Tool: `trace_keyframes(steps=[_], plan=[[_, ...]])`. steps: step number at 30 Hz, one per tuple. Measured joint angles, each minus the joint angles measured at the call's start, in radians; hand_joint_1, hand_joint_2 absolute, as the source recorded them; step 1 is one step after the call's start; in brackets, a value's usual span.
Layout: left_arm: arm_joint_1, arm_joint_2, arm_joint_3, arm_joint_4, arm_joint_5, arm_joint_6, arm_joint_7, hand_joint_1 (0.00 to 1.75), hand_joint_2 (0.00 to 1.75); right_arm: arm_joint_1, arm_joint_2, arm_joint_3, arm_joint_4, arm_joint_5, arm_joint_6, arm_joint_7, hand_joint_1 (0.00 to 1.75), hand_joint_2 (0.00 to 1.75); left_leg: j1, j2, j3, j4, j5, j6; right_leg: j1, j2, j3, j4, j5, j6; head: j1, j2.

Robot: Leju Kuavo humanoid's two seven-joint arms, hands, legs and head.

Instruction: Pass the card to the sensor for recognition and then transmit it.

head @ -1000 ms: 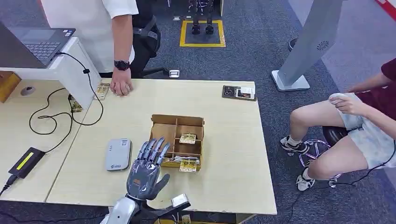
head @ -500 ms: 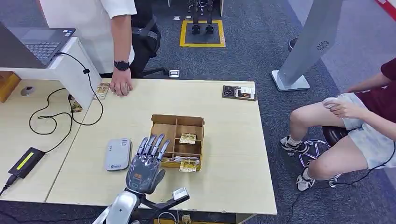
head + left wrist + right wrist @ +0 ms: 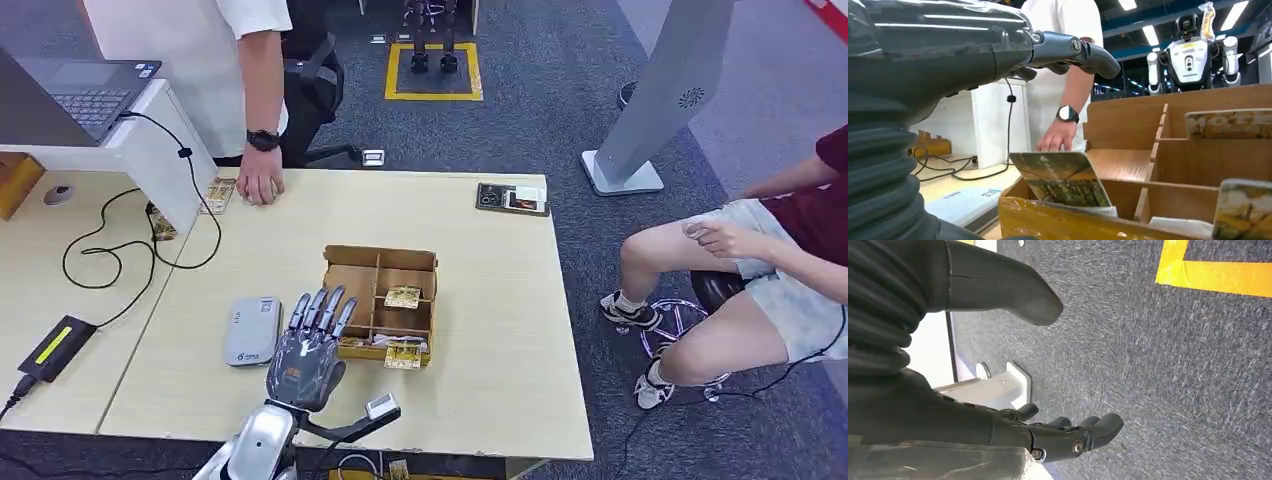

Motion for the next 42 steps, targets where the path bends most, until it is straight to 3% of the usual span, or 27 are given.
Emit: trace_keyframes(steps=[8, 9, 10, 11, 32, 33, 34, 35, 36, 42], plan=[[-0.006, 0.000, 0.017, 0.020, -0.002, -0.002, 0.003, 0.00, 1.75, -0.001, -0.006, 0.010, 0.008, 0.000, -0.003, 0.007, 0.00, 1.75, 0.000, 0.000, 0.000, 0.000, 0.000, 0.000, 0.000, 0.000, 0.000, 0.000, 0.000, 0.000, 0.000, 0.000], [-0.008, 0.000, 0.021, 0.024, -0.002, -0.002, 0.003, 0.24, 1.75, -0.001, -0.007, 0.011, 0.009, 0.000, -0.003, 0.009, 0.00, 1.75, 0.000, 0.000, 0.000, 0.000, 0.000, 0.000, 0.000, 0.000, 0.000, 0.000, 0.000, 0.000, 0.000, 0.000], [-0.009, 0.000, 0.023, 0.024, -0.002, -0.002, 0.003, 1.68, 1.75, -0.001, -0.007, 0.013, 0.009, 0.000, -0.003, 0.009, 0.00, 1.75, 0.000, 0.000, 0.000, 0.000, 0.000, 0.000, 0.000, 0.000, 0.000, 0.000, 0.000, 0.000, 0.000, 0.000], [-0.009, 0.000, 0.024, 0.026, -0.002, -0.002, 0.003, 1.75, 1.75, -0.001, -0.007, 0.014, 0.009, 0.000, -0.003, 0.009, 0.00, 1.75, 0.000, 0.000, 0.000, 0.000, 0.000, 0.000, 0.000, 0.000, 0.000, 0.000, 0.000, 0.000, 0.000, 0.000], [-0.008, 0.000, 0.033, 0.029, 0.033, -0.001, -0.034, 1.75, 1.75, 0.000, -0.007, 0.016, 0.008, 0.000, -0.001, 0.007, 0.00, 1.75, 0.000, 0.000, 0.000, 0.000, 0.000, 0.000, 0.000, 0.000, 0.000, 0.000, 0.000, 0.000, 0.000, 0.000], [-0.007, 0.000, 0.033, 0.029, 0.037, -0.003, -0.039, 1.34, 1.75, 0.001, -0.007, 0.016, 0.008, 0.000, -0.001, 0.007, 0.00, 1.75, 0.000, 0.000, 0.000, 0.000, 0.000, 0.000, 0.000, 0.000, 0.000, 0.000, 0.000, 0.000, 0.000, 0.000], [-0.007, 0.000, 0.033, 0.029, 0.041, -0.004, -0.039, 0.31, 1.75, 0.001, -0.007, 0.016, 0.007, 0.000, -0.001, 0.006, 0.00, 1.75, 0.000, 0.000, 0.000, 0.000, 0.000, 0.000, 0.000, 0.000, 0.000, 0.000, 0.000, 0.000, 0.000, 0.000], [-0.007, 0.000, 0.033, 0.029, 0.044, -0.005, -0.039, 0.12, 1.75, 0.001, -0.007, 0.016, 0.007, 0.000, -0.001, 0.006, 0.00, 1.75, 0.000, 0.000, 0.000, 0.000, 0.000, 0.000, 0.000, 0.000, 0.000, 0.000, 0.000, 0.000, 0.000, 0.000], [-0.005, 0.000, 0.033, 0.029, 0.046, -0.006, -0.039, 0.00, 1.75, 0.001, -0.007, 0.016, 0.006, 0.000, -0.001, 0.006, 0.00, 1.75, 0.000, 0.000, 0.000, 0.000, 0.000, 0.000, 0.000, 0.000, 0.000, 0.000, 0.000, 0.000, 0.000, 0.000], [0.002, 0.002, 0.033, 0.029, 0.048, -0.007, -0.039, 0.00, 1.75, 0.002, -0.007, 0.016, 0.001, 0.000, 0.001, 0.006, 0.00, 1.75, 0.000, 0.000, 0.000, 0.000, 0.000, 0.000, 0.000, 0.000, 0.000, 0.000, 0.000, 0.000, 0.000, 0.000]])
